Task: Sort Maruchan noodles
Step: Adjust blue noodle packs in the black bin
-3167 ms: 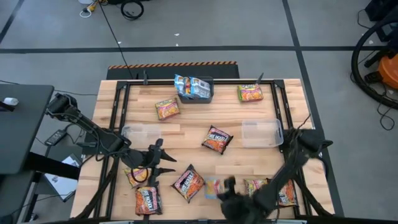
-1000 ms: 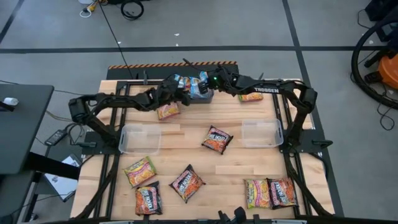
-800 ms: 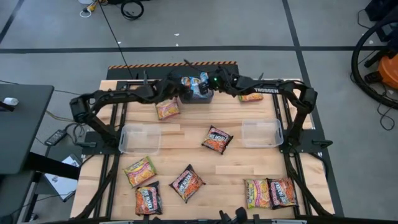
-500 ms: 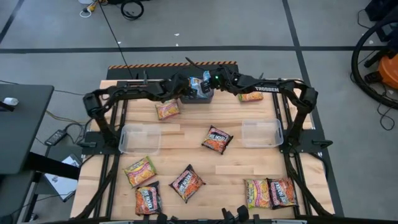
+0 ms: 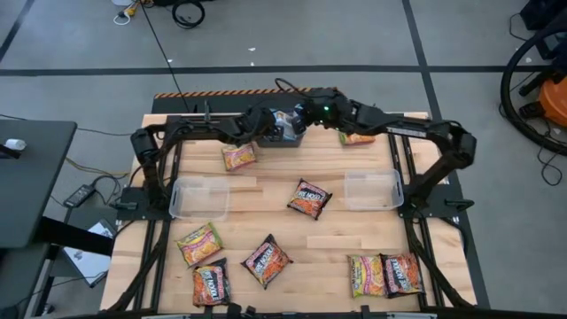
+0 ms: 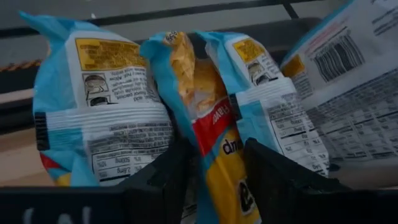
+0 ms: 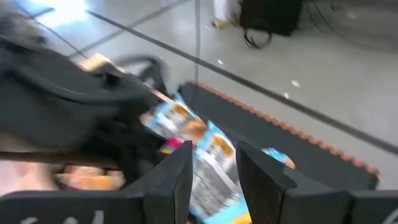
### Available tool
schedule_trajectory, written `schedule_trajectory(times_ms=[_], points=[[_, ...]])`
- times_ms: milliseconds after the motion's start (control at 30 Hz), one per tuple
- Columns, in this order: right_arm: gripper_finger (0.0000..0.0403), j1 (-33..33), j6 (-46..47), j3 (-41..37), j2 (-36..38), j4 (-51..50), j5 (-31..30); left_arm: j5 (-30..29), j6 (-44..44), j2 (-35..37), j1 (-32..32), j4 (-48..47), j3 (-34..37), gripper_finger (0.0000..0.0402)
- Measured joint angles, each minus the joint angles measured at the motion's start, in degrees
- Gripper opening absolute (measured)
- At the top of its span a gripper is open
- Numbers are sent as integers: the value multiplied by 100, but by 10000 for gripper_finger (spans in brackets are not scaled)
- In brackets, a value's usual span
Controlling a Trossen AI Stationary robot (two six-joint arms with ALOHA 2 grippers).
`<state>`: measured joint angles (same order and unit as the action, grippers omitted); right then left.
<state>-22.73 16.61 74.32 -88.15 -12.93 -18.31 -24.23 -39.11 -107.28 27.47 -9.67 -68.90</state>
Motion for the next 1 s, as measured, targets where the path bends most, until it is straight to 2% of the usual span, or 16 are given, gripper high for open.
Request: schedule_trajectory(times_ms=[133,333,367,600,800,1000], points=[[128,278,-225,0,456,-153,-106,4,54,-7,-22,70,11,124],[127,662,-470,0,1212,-791,-445,23,80,7,-121,400,22,19],[127,729,-481,0,1333,-942,-499,31,105,7,-147,485,22,11],[126,1136,-464,2,1956,-1909,-934,79,368,7,-203,338,-325,10],[126,1372,-423,2,2088,-2400,-1014,168,517,19,-237,119,-730,13],[130,1588,-426,-246,2112,-2435,-1014,422,288,22,-276,115,-728,57]])
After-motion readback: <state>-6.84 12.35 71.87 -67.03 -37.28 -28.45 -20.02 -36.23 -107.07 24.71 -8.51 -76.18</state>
